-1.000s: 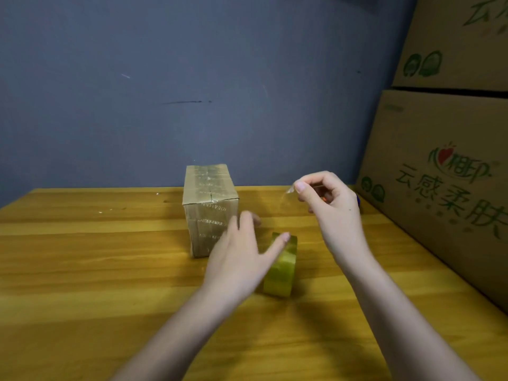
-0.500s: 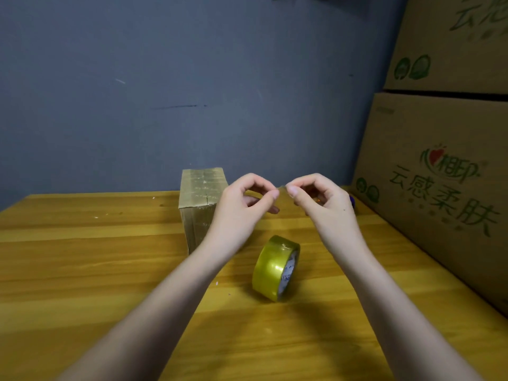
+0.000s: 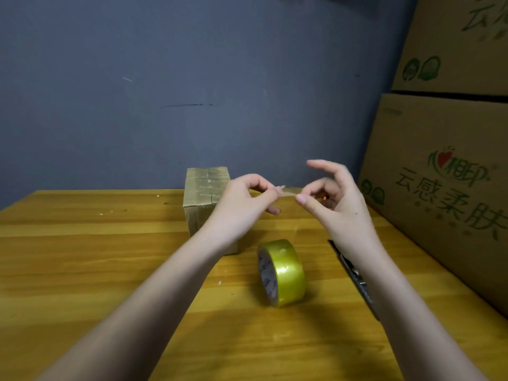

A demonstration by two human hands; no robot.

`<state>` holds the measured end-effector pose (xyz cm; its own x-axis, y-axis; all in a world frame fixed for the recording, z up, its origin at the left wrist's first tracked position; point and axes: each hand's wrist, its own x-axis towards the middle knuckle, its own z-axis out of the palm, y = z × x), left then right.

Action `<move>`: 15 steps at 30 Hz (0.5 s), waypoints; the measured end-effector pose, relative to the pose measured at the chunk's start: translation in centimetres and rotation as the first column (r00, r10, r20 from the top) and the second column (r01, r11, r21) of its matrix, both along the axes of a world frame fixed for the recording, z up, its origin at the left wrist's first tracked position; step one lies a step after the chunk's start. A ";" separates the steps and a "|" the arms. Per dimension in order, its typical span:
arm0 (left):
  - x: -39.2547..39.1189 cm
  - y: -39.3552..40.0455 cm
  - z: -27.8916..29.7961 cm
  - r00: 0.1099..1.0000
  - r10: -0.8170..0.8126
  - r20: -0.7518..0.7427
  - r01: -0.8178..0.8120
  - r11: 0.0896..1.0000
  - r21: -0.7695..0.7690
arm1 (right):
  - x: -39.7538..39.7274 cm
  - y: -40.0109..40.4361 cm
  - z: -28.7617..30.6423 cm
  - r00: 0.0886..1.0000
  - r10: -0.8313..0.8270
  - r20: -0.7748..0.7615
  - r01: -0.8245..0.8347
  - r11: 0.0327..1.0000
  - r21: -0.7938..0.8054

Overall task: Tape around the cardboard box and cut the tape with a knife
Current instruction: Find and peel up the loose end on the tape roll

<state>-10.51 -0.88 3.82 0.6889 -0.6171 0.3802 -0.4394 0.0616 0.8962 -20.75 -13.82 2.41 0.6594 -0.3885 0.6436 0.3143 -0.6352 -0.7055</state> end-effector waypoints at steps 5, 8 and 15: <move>0.0 -0.2 0.1 0.995 0.037 -0.089 -0.030 0.997 0.074 | -0.1 0.0 -0.3 0.999 0.000 0.043 -0.002 0.999 0.042; 0.0 -0.2 0.3 0.993 0.038 -0.111 -0.029 0.996 0.080 | -0.1 0.0 -0.5 0.996 0.069 0.064 -0.074 0.994 0.085; -0.2 -0.6 0.4 0.983 0.039 -0.177 -0.027 0.998 0.064 | -0.1 0.2 -0.7 1.000 0.001 0.016 0.000 0.998 -0.070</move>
<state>-10.69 -1.43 4.22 0.7627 -0.6112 0.2115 -0.2729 -0.0076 0.9620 -20.87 -13.60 1.66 0.6490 -0.3413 0.6799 0.3259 -0.6828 -0.6539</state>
